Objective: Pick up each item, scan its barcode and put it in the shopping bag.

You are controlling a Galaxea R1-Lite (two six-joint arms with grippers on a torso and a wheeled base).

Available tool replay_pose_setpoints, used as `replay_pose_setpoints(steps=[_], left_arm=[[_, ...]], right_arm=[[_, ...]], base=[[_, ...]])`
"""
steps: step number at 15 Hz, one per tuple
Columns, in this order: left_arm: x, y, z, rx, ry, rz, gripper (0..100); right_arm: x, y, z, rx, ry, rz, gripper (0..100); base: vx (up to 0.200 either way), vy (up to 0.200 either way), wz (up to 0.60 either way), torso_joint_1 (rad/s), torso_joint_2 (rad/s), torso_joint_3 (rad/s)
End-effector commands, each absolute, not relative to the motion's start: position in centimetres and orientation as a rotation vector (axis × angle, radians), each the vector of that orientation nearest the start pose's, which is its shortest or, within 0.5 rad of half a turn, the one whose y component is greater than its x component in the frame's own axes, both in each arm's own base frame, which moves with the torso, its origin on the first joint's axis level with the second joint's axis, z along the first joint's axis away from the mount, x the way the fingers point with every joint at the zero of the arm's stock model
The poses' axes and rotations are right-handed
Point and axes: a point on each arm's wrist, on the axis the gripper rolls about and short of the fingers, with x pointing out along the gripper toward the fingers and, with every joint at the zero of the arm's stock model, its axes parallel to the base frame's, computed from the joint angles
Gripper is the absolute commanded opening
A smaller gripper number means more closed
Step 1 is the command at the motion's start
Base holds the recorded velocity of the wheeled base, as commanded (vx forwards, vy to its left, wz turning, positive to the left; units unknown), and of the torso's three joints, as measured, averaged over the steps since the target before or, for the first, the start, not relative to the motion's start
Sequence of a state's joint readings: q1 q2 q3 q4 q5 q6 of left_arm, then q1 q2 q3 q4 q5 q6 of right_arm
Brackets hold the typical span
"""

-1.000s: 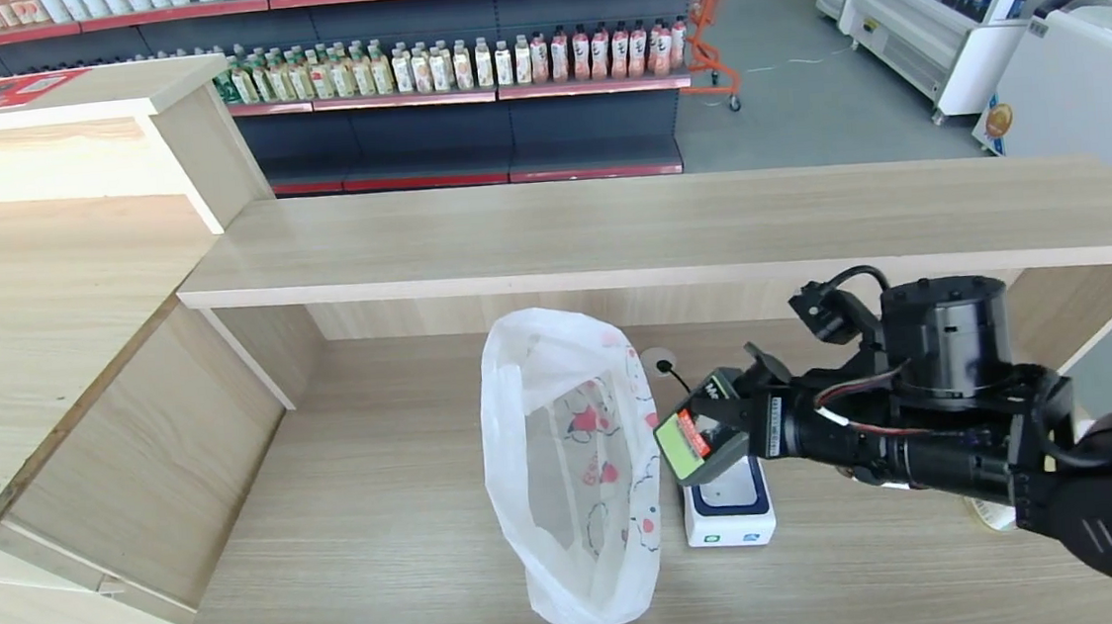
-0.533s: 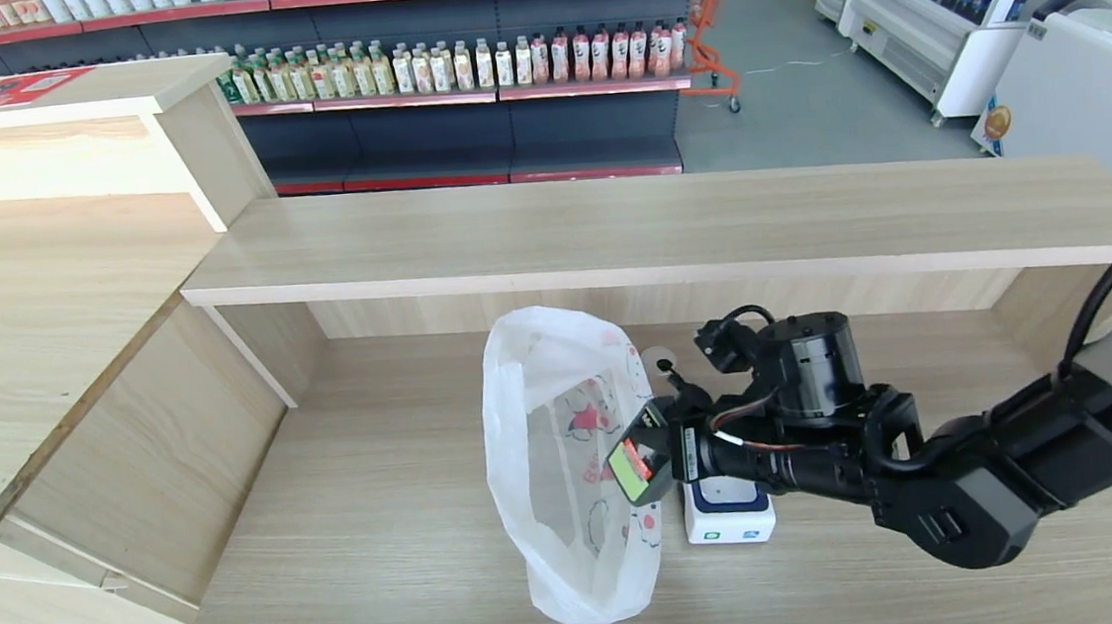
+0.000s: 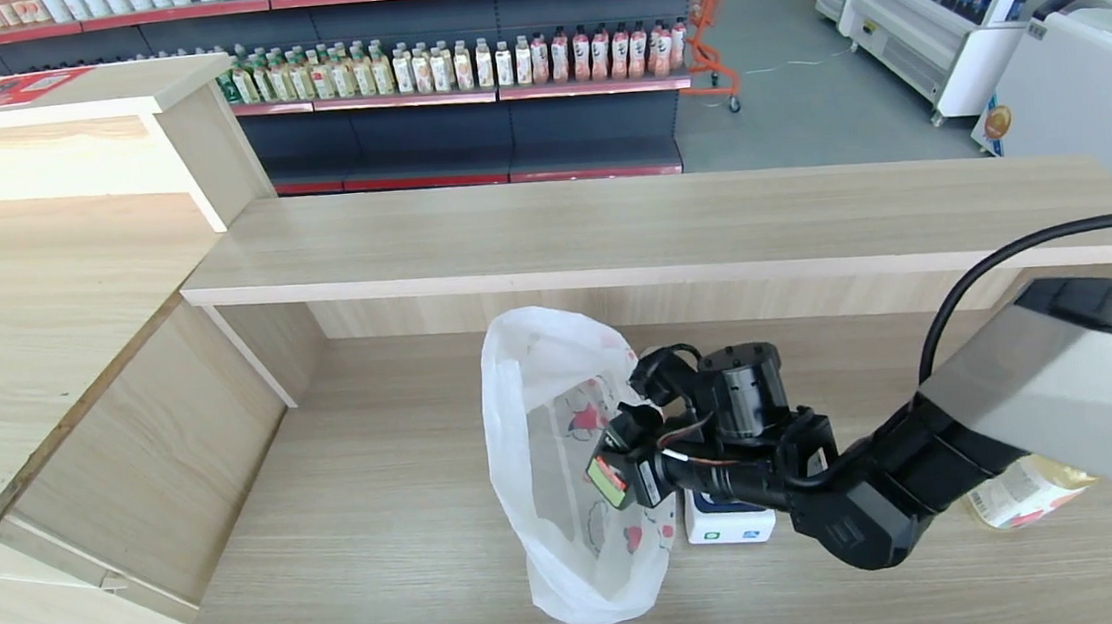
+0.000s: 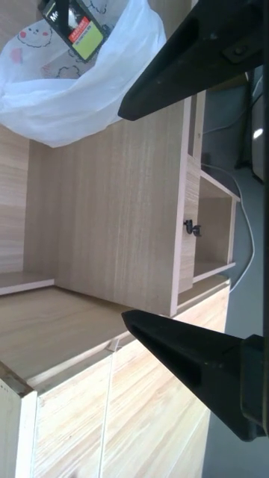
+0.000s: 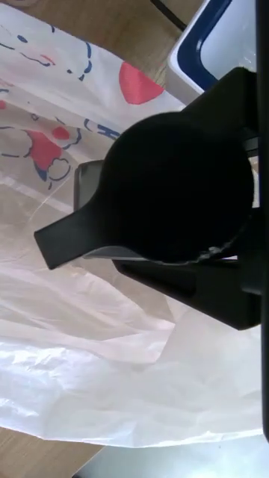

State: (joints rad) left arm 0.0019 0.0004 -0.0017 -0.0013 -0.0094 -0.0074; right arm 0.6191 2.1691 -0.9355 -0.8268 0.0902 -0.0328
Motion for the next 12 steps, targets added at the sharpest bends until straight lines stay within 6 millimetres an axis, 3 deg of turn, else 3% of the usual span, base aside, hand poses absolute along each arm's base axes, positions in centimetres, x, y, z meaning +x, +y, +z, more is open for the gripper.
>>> replay_pose_setpoints(steps=[1, 5, 9, 10, 12], left_arm=[[-2.3, 0.0, 7.6, -0.008, -0.003, -0.006, 100], [-2.3, 0.0, 7.6, -0.008, -0.003, -0.008, 100], [-2.3, 0.0, 7.6, -0.008, -0.003, -0.006, 100], [-2.3, 0.0, 7.6, -0.008, -0.003, -0.006, 100], [-2.3, 0.0, 7.6, -0.008, -0.003, -0.006, 100]], right_arm=[[32.5, 23.7, 5.2, -0.157, 0.406, 0.716, 0], [32.8, 24.2, 3.3, -0.198, 0.377, 0.731, 0], [32.4, 25.0, 2.8, -0.197, 0.348, 0.754, 0], [32.4, 25.2, 3.0, -0.193, 0.341, 0.756, 100], [32.4, 25.0, 3.4, -0.179, 0.338, 0.753, 100]], base=[[0.0, 0.0, 0.0, 0.0, 0.0, 0.0], [0.0, 0.0, 0.0, 0.0, 0.0, 0.0], [0.0, 0.0, 0.0, 0.0, 0.0, 0.0], [0.0, 0.0, 0.0, 0.0, 0.0, 0.0], [0.0, 0.0, 0.0, 0.0, 0.0, 0.0]])
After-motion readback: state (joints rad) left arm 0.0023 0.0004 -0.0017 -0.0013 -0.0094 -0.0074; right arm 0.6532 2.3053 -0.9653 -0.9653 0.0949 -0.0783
